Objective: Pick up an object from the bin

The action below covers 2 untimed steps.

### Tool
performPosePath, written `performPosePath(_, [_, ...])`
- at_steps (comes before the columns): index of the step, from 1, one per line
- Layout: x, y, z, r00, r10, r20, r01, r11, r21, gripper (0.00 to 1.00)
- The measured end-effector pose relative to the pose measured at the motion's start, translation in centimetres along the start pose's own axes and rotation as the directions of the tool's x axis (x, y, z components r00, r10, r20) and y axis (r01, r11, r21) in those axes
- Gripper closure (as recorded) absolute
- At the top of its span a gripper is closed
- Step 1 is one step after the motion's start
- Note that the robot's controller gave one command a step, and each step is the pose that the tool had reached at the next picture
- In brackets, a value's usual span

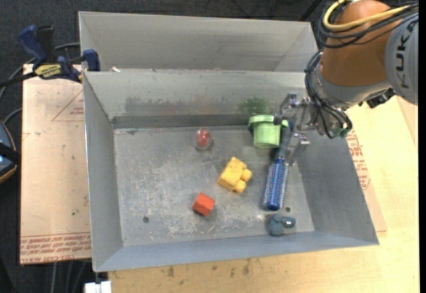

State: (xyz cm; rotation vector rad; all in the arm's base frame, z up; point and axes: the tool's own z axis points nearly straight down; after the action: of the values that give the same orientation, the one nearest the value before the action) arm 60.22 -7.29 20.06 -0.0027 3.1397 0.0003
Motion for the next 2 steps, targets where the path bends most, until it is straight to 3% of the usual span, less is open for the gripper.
performPosePath(1, [0.1,2.3,12.1,0.880,-0.474,0.002,0.474,0.880,-0.001,0.00])
performPosePath(2, [2.3,8.8,12.4,0.724,-0.690,0.008,0.690,0.724,0.010,0.00])
